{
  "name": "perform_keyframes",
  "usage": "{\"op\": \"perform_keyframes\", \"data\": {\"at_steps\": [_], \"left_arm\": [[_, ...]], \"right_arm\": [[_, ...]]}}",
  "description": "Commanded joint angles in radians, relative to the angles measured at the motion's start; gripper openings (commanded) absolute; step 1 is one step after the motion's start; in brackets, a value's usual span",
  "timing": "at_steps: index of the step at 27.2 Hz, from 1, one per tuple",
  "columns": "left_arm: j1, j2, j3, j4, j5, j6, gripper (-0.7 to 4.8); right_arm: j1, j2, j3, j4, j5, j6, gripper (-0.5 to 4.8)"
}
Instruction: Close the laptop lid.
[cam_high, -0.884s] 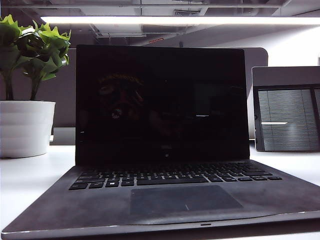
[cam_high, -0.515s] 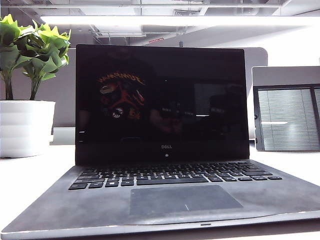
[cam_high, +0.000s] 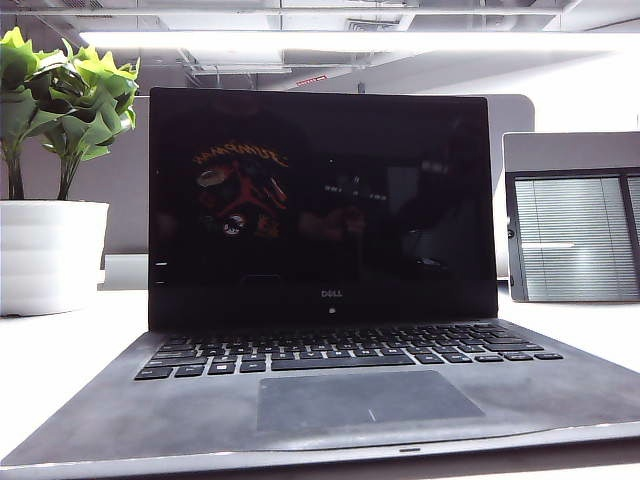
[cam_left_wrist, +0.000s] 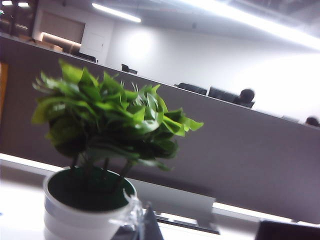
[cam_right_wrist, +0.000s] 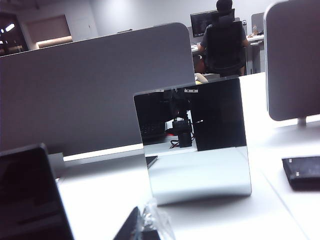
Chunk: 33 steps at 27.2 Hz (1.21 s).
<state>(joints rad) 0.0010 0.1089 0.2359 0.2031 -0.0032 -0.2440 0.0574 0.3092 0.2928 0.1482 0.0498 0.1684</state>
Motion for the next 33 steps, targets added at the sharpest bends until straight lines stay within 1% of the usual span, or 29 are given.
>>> {"op": "perform_keyframes", "data": {"at_steps": [1, 3, 4, 6, 8, 9, 10, 12, 14, 16, 17, 19, 22, 24, 27, 28, 30, 31, 33], "left_arm": [[0.000, 0.179, 0.047, 0.004, -0.001, 0.027, -0.05], [0.000, 0.322, 0.047, 0.073, 0.000, 0.023, -0.05], [0.000, 0.402, 0.047, 0.126, 0.017, 0.023, -0.05], [0.000, 0.547, 0.047, 0.254, 0.100, 0.023, -0.05], [0.000, 0.698, 0.051, 0.403, 0.192, 0.007, -0.05], [0.000, 0.759, 0.053, 0.464, 0.213, -0.018, -0.05], [-0.002, 0.827, 0.059, 0.519, 0.213, -0.042, -0.05], [-0.008, 0.941, 0.072, 0.615, 0.223, -0.045, -0.05], [-0.014, 1.043, 0.097, 0.685, 0.266, -0.043, -0.05], [-0.037, 1.133, 0.142, 0.692, 0.272, -0.009, -0.05], [-0.053, 1.174, 0.167, 0.695, 0.291, 0.003, -0.05], [-0.066, 1.231, 0.212, 0.696, 0.340, 0.001, -0.05], [-0.086, 1.248, 0.238, 0.697, 0.336, 0.006, -0.05], [-0.086, 1.247, 0.239, 0.712, 0.338, 0.005, -0.05], [-0.086, 1.248, 0.238, 0.701, 0.352, 0.006, -0.05], [-0.084, 1.248, 0.238, 0.695, 0.368, 0.014, -0.05], [-0.080, 1.252, 0.238, 0.694, 0.389, 0.035, -0.05], [-0.080, 1.253, 0.238, 0.693, 0.409, 0.031, -0.05], [-0.080, 1.254, 0.238, 0.689, 0.414, 0.031, -0.05]], "right_arm": [[0.002, 0.245, 0.085, 0.161, -0.022, -0.013, -0.01], [0.002, 0.428, 0.142, 0.282, -0.097, -0.013, -0.01], [0.002, 0.522, 0.176, 0.336, -0.112, -0.013, -0.01], [0.001, 0.669, 0.249, 0.402, -0.136, -0.013, -0.01], [0.001, 0.784, 0.315, 0.442, -0.182, -0.013, -0.01], [0.001, 0.826, 0.340, 0.454, -0.211, -0.013, -0.01], [0.001, 0.868, 0.362, 0.468, -0.232, -0.027, -0.01], [0.001, 0.930, 0.396, 0.481, -0.237, -0.067, -0.01], [-0.001, 0.975, 0.421, 0.486, -0.236, -0.072, -0.01], [-0.001, 1.017, 0.441, 0.486, -0.259, -0.088, -0.01], [-0.001, 1.039, 0.451, 0.485, -0.304, -0.114, -0.01], [-0.003, 1.080, 0.476, 0.467, -0.385, -0.124, -0.01], [-0.018, 1.144, 0.535, 0.414, -0.512, -0.125, -0.01], [-0.030, 1.200, 0.587, 0.397, -0.636, -0.124, -0.01], [-0.072, 1.284, 0.687, 0.314, -0.819, -0.125, -0.01], [-0.091, 1.315, 0.716, 0.303, -0.898, -0.125, -0.01], [-0.115, 1.368, 0.766, 0.296, -1.019, -0.125, -0.01], [-0.127, 1.390, 0.790, 0.295, -1.077, -0.122, -0.01], [-0.130, 1.421, 0.826, 0.286, -1.147, -0.116, -0.01]]}}
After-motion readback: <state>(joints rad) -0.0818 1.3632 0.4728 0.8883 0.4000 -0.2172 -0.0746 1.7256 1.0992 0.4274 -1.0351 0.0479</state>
